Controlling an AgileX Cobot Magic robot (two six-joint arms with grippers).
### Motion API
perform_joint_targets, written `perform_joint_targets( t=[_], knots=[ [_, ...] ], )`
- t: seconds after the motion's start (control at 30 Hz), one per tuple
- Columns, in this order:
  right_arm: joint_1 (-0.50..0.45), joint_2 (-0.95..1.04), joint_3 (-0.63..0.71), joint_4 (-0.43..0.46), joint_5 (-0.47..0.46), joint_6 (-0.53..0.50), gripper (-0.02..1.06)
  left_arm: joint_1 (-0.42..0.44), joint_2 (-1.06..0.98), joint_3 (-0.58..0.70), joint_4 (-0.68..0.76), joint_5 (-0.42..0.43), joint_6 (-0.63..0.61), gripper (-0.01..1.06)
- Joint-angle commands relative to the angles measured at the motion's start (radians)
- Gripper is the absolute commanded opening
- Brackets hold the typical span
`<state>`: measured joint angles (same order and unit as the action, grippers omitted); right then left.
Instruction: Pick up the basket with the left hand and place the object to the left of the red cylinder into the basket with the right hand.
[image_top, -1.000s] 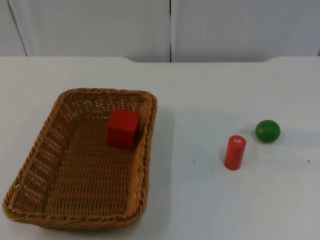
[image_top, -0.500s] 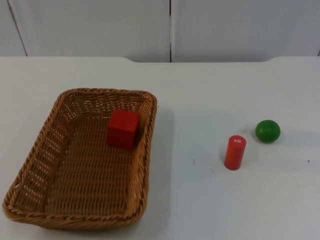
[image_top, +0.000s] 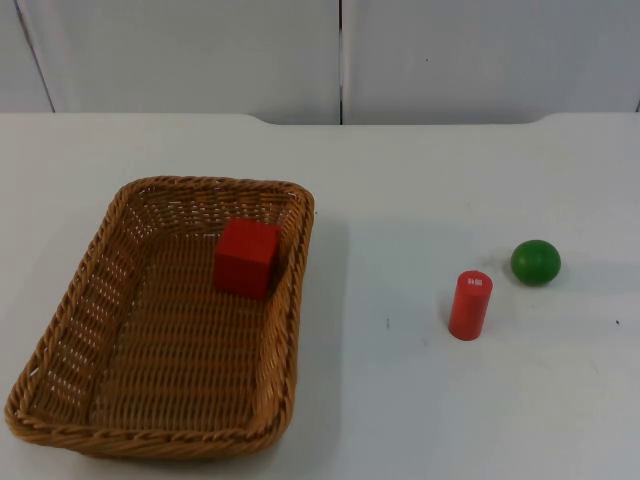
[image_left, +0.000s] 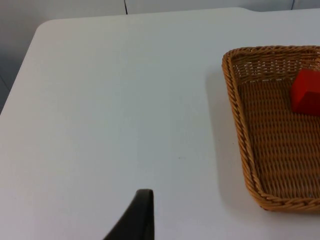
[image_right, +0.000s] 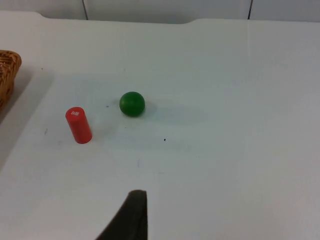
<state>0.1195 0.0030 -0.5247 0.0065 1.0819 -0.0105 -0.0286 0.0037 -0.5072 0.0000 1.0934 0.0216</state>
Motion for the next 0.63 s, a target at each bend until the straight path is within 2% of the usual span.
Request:
perform_joint_targets(
  t=[0.0, 0.6],
  knots=[
    [-0.006, -0.003, 0.01, -0.001, -0.005, -0.001, 1.05, -0.006, -0.004, -0.004, 0.011, -0.008, -0.001, 1.05],
    [-0.006, -0.003, 0.01, -0.001, -0.005, -0.001, 1.05, -0.006, -0.004, -0.004, 0.015, -0.019, -0.001, 1.05]
  ],
)
